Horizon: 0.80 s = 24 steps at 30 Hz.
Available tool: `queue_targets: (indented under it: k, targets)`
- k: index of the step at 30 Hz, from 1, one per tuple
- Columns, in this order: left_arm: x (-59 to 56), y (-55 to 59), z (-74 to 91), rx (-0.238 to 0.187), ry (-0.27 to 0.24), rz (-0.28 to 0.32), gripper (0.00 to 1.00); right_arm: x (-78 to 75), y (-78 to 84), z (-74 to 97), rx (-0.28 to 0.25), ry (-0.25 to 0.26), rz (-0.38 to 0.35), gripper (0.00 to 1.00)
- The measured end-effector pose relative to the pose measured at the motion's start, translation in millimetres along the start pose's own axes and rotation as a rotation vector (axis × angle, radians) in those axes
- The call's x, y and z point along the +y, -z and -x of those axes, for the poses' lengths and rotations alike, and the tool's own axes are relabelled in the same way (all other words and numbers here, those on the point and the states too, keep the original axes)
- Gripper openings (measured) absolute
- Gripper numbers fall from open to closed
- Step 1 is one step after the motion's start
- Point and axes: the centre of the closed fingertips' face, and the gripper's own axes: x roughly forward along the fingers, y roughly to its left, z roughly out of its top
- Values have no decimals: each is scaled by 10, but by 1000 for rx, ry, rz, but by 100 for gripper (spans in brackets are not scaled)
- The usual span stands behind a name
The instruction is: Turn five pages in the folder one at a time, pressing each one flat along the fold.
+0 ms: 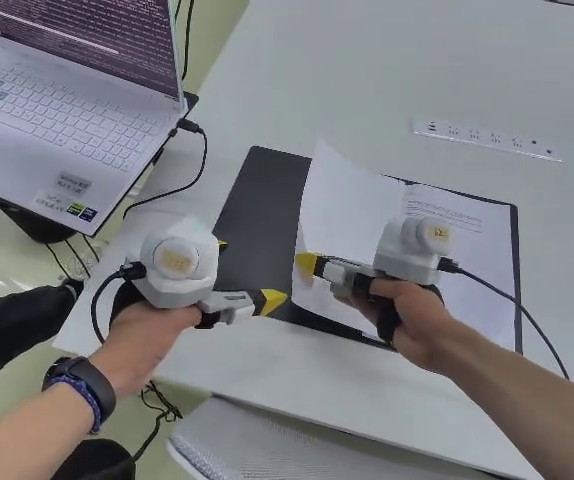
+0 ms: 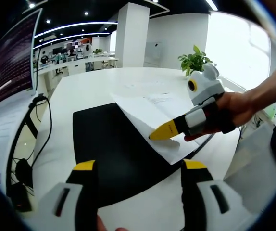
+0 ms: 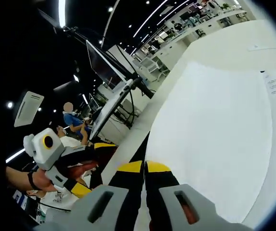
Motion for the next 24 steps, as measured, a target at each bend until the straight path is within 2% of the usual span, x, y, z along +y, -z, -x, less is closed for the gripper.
queue_targets:
  k: [5,7,15,17,20,24]
  targets:
    - [6,47,15,5,-4,15,70,3,42,-99,11,3,-25,0]
    - [-6,49,25,4,-3,17,70,-42,59,-142,19,13,-25,0]
    - [-90,14,89,6,0,26,69,-141,142,-233,27,32,-79,0]
    - [-72,22,79,9,0,25,69,-169,162,-247,25,39,-102,0]
    - [-44,26,64,8,0,29,69,-272,244,-296,39,80,-127,0]
    - [-8,57,38,15,-3,35,69,-304,333,-350,51,96,-165,7]
